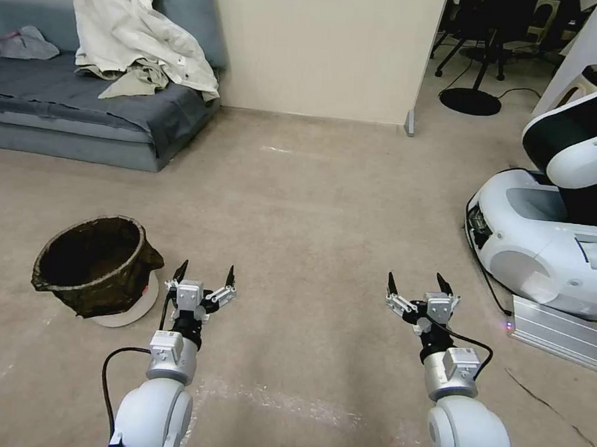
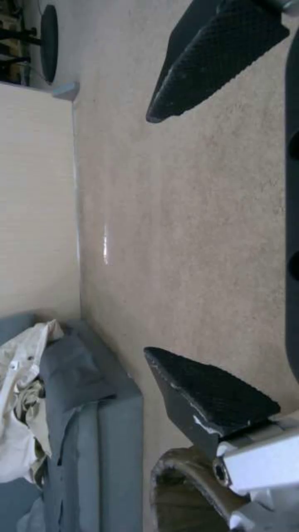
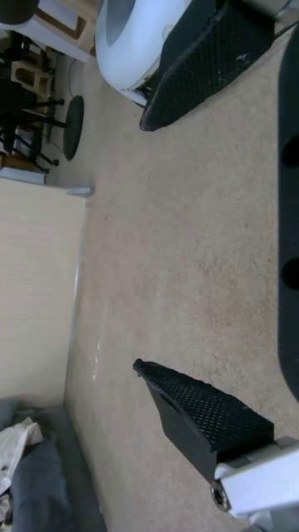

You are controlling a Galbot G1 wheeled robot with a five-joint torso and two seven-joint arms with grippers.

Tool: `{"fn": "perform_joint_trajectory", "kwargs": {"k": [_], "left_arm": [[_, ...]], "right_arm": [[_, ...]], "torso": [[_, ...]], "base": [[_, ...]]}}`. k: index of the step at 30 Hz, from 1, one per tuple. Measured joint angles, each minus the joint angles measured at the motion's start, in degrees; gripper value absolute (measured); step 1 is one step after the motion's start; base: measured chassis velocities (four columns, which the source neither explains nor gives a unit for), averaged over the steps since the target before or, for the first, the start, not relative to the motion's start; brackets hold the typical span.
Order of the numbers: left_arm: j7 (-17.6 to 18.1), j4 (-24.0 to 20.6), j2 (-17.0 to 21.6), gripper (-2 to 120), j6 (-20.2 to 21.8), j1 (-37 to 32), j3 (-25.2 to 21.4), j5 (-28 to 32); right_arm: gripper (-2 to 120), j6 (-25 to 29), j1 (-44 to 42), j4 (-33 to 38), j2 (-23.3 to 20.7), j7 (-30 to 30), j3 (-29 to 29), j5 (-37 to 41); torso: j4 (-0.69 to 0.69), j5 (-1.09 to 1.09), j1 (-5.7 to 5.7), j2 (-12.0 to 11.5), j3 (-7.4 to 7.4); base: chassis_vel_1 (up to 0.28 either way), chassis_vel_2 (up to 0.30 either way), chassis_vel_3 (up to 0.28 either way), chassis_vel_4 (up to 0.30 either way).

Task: Pick up the trash can from the floor.

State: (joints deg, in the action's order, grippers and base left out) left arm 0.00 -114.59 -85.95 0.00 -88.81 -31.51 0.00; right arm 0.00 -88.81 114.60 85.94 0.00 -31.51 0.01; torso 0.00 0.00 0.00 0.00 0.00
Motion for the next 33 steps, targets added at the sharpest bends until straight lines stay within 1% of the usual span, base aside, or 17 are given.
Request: {"fn": "perform_joint_trajectory", "kwargs": {"k": [19,20,21,22,23,24,25,26,27,29,31,32,33], "left_arm": [[0.0,-0.5,-0.1,100,0.0,0.0,0.1,0.1],[0.0,-1.0,-0.2,100,0.1,-0.1,0.2,0.4],[0.1,-3.1,-0.7,100,0.5,-0.3,0.9,1.4],[0.2,-5.0,-1.1,100,0.9,-0.5,1.6,2.4],[0.3,-7.3,-1.7,100,1.3,-0.6,2.5,3.5],[0.3,-7.3,-1.7,100,1.3,-0.6,2.5,3.5],[0.5,-9.9,-2.4,100,1.9,-0.9,3.3,4.9],[0.7,-12.5,-2.9,100,2.3,-1.2,4.3,6.1],[0.9,-13.5,-2.9,100,2.1,-1.7,4.1,6.2],[1.3,-13.7,-2.7,100,2.0,-2.1,3.7,6.1],[2.0,-14.2,-2.2,100,1.9,-3.1,2.7,5.0],[2.1,-14.3,-2.1,100,2.6,-3.5,2.2,4.0],[2.1,-14.3,-2.1,100,2.6,-3.5,2.2,4.0]], "right_arm": [[100,0.0,-0.2,0.3,0.0,0.0,-0.2,0.1],[100,-0.1,-0.4,0.7,0.0,0.0,-0.4,0.3],[100,-0.4,-1.4,2.4,0.0,0.1,-1.4,1.2],[100,-0.5,-2.0,3.4,-0.1,0.1,-1.9,1.5],[100,-0.5,-2.1,3.6,-0.1,0.2,-2.0,1.6],[100,-0.5,-2.1,3.6,-0.1,0.2,-2.0,1.6],[100,-0.7,-3.0,4.7,-0.1,0.4,-2.7,2.3],[100,-1.0,-4.0,6.8,-0.2,0.8,-3.9,3.4],[100,-1.1,-5.0,8.7,-0.3,1.1,-5.1,4.4],[100,-1.3,-5.8,9.8,-0.3,1.4,-5.8,5.1],[100,-2.1,-8.6,14.7,-0.5,2.4,-8.8,7.9],[100,-2.0,-9.9,16.7,-0.7,2.7,-10.1,9.4],[100,-2.0,-9.9,16.7,-0.7,2.7,-10.1,9.4]], "torso": [[0.0,0.0,0.0,0.0,0.0],[-0.02,-0.02,0.0,0.0,0.0],[-0.02,-0.02,0.0,0.0,0.0],[0.04,0.06,0.0,0.0,0.0],[-0.01,0.01,0.0,0.0,0.0],[-0.01,0.01,0.0,0.0,0.0],[0.0,-0.11,0.0,0.0,0.01],[-0.01,0.0,0.0,0.0,0.0],[0.03,0.02,0.0,0.0,-0.01],[0.01,-0.02,0.0,0.0,0.0],[-0.01,0.02,0.0,0.0,-0.01],[0.02,0.01,0.0,0.0,-0.01],[0.02,0.01,0.0,0.0,-0.01]], "base": [[0.0,0.0,0.0,0.0],[0.0,0.0,0.0,0.0],[0.0,0.0,0.0,0.0],[0.0,0.0,0.0,0.0],[0.0,0.0,0.0,0.0],[0.0,0.0,0.0,0.0],[0.0,0.0,0.0,0.0],[0.0,0.0,0.0,0.0],[0.0,0.0,0.0,0.0],[0.0,0.0,0.0,0.0],[0.0,0.0,0.0,0.0],[0.0,0.0,0.0,0.0],[0.0,0.0,0.0,0.0]]}}
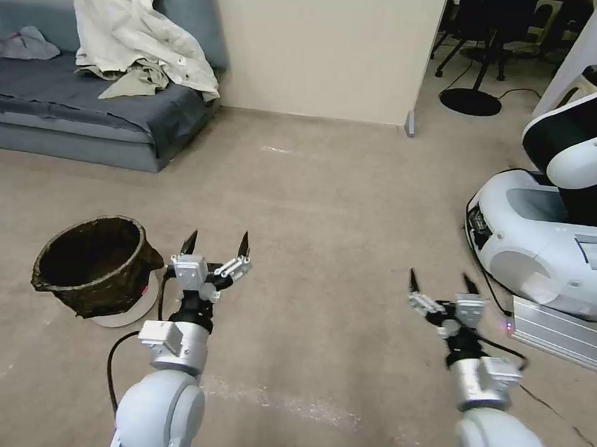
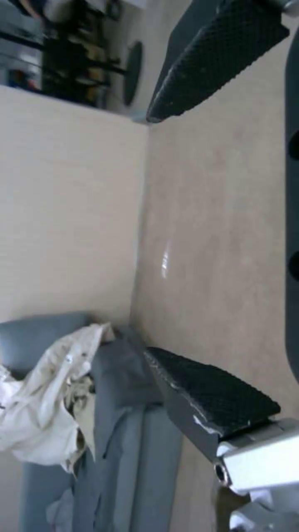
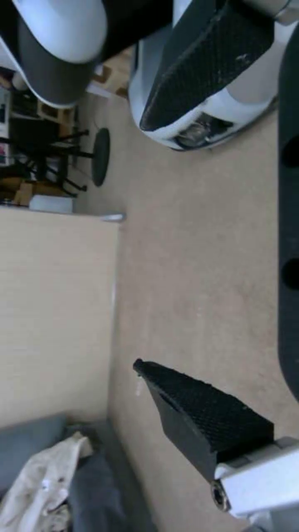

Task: Pick up the trash can from the floor.

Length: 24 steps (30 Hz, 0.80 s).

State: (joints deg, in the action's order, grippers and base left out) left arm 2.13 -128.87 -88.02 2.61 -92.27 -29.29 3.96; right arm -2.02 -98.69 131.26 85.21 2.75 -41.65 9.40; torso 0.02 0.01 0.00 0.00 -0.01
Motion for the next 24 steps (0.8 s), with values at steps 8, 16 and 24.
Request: {"fn": "perform_joint_trajectory", "kwargs": {"k": [8,16,24], "left_arm": [[1.6,0.0,0.6,100,0.4,-0.7,-0.6,1.0],[2.2,0.2,0.3,100,0.6,-1.1,-0.4,0.9],[2.7,0.3,0.0,100,0.4,-1.6,-0.5,0.8]], "right_arm": [[100,4.5,-0.8,-0.5,-2.1,0.1,-1.5,4.4],[100,5.0,-0.5,-1.5,-2.5,0.2,-1.4,5.4],[100,5.1,-0.2,-2.0,-2.7,0.3,-1.2,5.7]], "torso": [[-0.03,-0.02,0.0,0.0,0.0],[-0.02,-0.02,0.0,0.0,0.01],[-0.01,-0.02,0.0,0.0,0.01]], "base": [[0.0,0.0,0.0,0.0],[0.0,0.0,0.0,0.0],[0.0,0.0,0.0,0.0]]}}
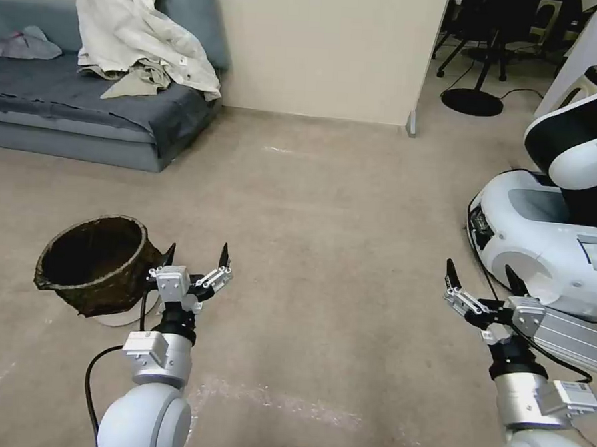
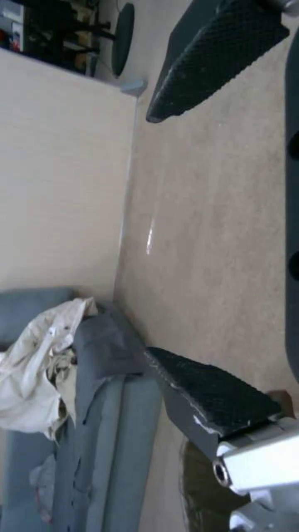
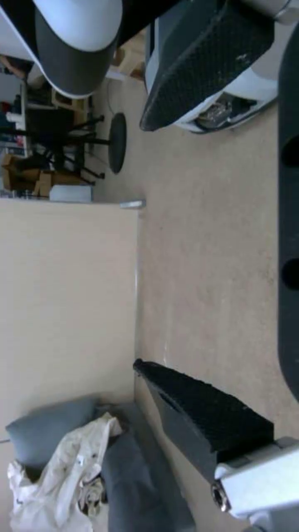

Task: Pick up the trash can from the floor.

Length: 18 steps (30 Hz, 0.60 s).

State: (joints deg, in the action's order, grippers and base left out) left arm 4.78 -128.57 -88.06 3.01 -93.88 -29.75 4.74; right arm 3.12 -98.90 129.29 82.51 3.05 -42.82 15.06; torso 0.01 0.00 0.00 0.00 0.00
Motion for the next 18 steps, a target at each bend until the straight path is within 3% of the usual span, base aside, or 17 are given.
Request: {"fn": "perform_joint_trajectory", "kwargs": {"k": [18], "left_arm": [[1.6,-0.2,-0.7,100,-1.3,-1.1,-0.4,-0.3]], "right_arm": [[100,2.0,0.8,-1.7,-0.7,0.9,0.4,1.0]], "torso": [[-0.01,0.0,0.0,0.0,0.0]], "base": [[0.081,0.088,0.087,0.083]]}}
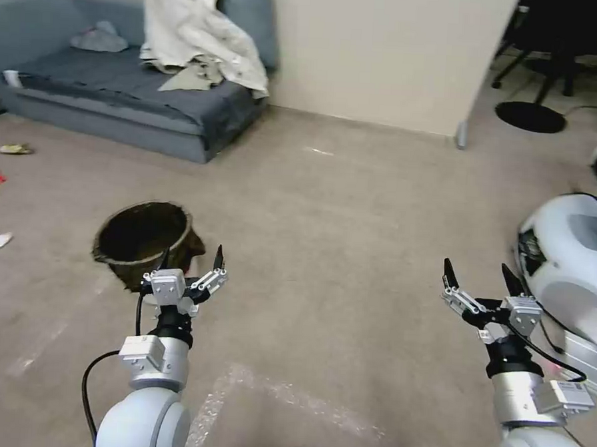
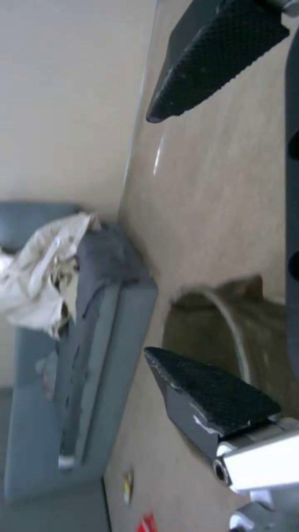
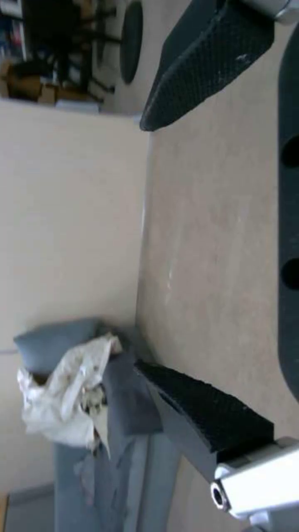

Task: Pick up the trash can from the floor.

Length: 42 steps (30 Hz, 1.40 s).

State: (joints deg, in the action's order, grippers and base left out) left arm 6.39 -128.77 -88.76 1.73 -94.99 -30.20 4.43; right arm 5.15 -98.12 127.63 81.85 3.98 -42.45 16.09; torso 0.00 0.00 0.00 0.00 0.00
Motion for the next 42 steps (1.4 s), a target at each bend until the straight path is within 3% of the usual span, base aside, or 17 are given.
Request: {"fn": "perform_joint_trajectory", "kwargs": {"k": [25,42], "left_arm": [[3.3,0.6,-0.6,100,-2.2,-0.7,0.4,-1.6],[3.7,0.8,-0.5,100,-2.4,-0.7,0.3,-2.4]], "right_arm": [[100,3.7,0.1,-2.7,-0.4,4.2,-0.2,0.7],[100,4.3,0.6,-3.8,0.1,5.7,0.4,-0.1]], "torso": [[-0.02,0.0,0.0,0.0,0.0],[0.01,0.0,-0.01,0.0,0.0]], "base": [[0.122,0.127,0.112,0.122],[-0.046,0.049,0.058,-0.029]]}}
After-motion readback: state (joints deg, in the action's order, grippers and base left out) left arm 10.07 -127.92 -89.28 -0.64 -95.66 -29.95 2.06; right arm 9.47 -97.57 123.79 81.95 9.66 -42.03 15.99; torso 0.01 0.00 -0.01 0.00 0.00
